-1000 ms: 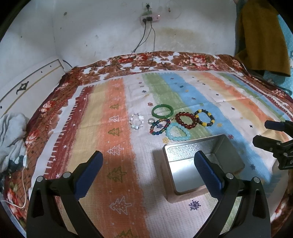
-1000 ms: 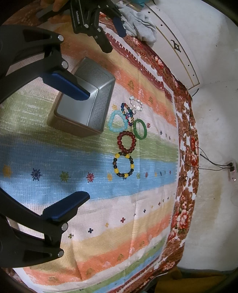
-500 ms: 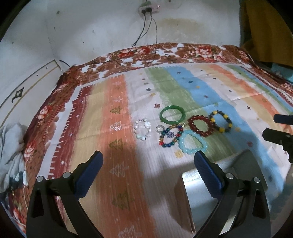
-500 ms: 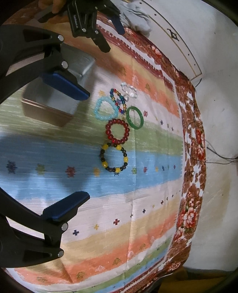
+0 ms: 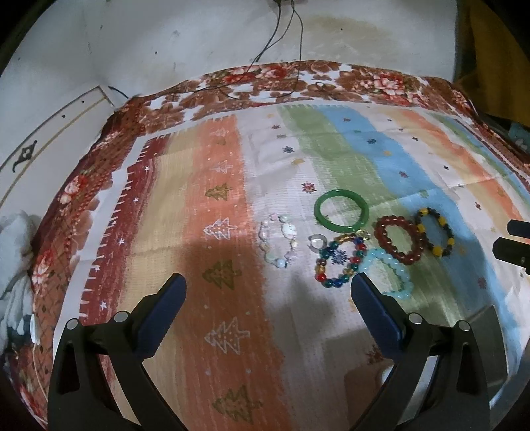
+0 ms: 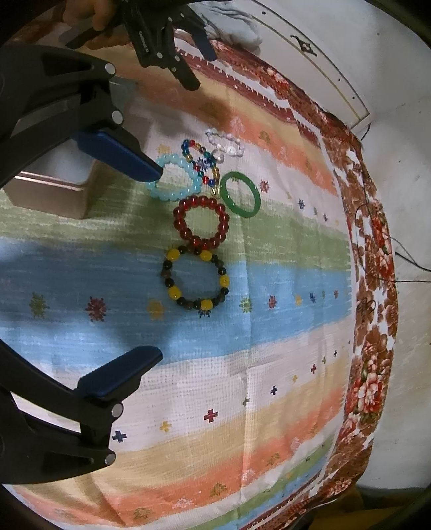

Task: Organize jewelry
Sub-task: 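Close right tool on black-yellow bead bracelet while left tool grasps white-pink bead bracelet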

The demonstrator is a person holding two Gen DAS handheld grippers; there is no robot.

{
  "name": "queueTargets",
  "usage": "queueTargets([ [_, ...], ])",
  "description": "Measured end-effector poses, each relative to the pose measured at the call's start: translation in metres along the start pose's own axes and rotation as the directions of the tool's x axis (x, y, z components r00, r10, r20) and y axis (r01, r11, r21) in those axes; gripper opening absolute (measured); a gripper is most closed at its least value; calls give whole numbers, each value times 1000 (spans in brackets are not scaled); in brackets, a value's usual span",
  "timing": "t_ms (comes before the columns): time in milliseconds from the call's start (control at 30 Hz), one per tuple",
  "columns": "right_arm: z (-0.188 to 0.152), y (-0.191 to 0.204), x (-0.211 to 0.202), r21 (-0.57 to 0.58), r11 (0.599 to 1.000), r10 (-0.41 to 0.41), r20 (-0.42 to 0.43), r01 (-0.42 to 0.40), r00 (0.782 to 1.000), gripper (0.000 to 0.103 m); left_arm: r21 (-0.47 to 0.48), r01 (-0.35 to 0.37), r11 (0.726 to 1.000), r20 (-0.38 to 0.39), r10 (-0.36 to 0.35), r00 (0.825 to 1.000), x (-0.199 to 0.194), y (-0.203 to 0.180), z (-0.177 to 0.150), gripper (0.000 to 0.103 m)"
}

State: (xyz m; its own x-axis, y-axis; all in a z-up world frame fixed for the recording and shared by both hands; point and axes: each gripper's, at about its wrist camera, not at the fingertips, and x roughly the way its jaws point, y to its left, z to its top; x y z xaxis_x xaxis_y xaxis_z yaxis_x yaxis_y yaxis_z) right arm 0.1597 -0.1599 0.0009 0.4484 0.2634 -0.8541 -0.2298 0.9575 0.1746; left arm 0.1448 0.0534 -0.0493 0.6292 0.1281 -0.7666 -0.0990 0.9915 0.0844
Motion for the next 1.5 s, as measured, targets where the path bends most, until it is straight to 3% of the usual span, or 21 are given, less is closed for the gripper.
queueTargets([
  [533, 17, -25, 40, 68, 995, -66, -111, 74, 992, 98, -31, -24, 999, -80, 21, 997, 50, 17, 14, 97],
  [900, 27, -42, 67, 128, 987, -75, -179, 99, 981, 98, -80, -4, 997, -148, -8, 989, 80, 27, 22, 97],
  [1233, 34, -47, 94, 108, 984, -118, -223, 145, 968, 98, -156, 35, 987, -202, -67, 977, 106, 36, 27, 96],
  [1500, 33, -48, 110, 114, 981, -121, -256, 154, 959, 96, -146, 46, 988, -242, -81, 967, 124, 34, 29, 80],
])
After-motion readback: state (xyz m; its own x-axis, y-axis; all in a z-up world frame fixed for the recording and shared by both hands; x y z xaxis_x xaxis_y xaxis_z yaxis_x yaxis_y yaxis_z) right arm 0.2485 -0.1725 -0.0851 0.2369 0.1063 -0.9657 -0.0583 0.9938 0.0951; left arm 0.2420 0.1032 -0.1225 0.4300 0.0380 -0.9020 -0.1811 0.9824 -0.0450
